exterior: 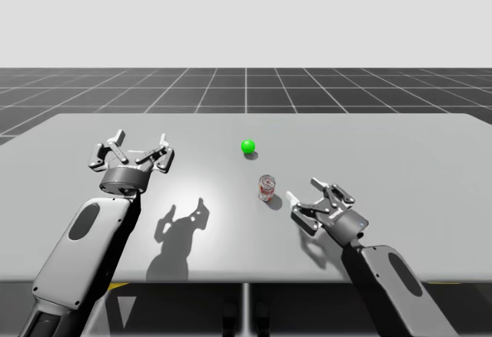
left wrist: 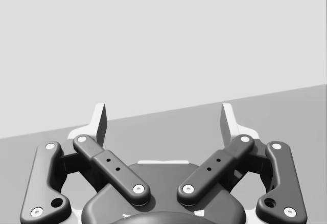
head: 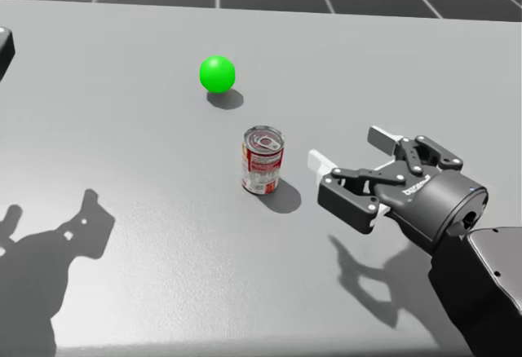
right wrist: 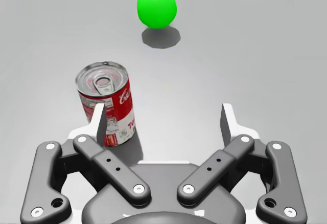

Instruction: Watch the red light. When it turns green, pick up the object.

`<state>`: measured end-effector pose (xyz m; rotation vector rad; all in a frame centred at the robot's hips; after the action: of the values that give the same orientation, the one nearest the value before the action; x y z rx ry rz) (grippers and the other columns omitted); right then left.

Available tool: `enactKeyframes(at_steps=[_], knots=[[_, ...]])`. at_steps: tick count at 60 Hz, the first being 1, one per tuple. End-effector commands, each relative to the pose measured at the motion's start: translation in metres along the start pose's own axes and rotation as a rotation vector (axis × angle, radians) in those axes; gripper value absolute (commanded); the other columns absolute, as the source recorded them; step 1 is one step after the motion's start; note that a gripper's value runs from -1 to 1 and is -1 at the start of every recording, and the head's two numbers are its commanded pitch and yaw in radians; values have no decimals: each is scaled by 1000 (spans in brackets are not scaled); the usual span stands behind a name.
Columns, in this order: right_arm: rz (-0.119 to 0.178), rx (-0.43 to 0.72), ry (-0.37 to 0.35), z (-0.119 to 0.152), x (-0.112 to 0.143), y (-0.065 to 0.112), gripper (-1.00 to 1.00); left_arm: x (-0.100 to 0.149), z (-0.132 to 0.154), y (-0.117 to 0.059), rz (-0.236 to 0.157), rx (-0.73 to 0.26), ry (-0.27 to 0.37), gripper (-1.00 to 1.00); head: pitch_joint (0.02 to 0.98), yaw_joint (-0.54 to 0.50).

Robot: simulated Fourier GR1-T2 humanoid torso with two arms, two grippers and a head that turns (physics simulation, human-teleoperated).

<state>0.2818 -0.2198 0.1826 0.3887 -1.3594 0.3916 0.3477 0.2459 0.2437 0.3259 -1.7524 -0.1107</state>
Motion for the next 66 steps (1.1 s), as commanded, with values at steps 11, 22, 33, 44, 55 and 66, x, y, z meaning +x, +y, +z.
enactKeyframes(at_steps=[11, 22, 33, 44, 55, 66], knots=[[25, 90, 75, -33, -30, 36, -1000, 0, 0, -1, -2, -4, 0, -1000, 799, -110], [38, 70, 100, -48, -36, 43, -1000, 0, 0, -1, -1, -5, -1, -1000, 799, -108], [87, 33, 97, -65, -39, 50, -1000, 0, 0, 0, -1, -5, -1, -1000, 797, -111], [121, 9, 100, -83, -36, 54, -1000, 0, 0, 0, -1, -5, -1, -1000, 797, -114], [128, -15, 111, -104, -33, 58, -1000, 0, 0, 0, -1, -5, -1, -1000, 796, -116], [96, -17, 150, -113, -33, 60, -1000, 0, 0, 0, -1, -5, -1, -1000, 794, -113]])
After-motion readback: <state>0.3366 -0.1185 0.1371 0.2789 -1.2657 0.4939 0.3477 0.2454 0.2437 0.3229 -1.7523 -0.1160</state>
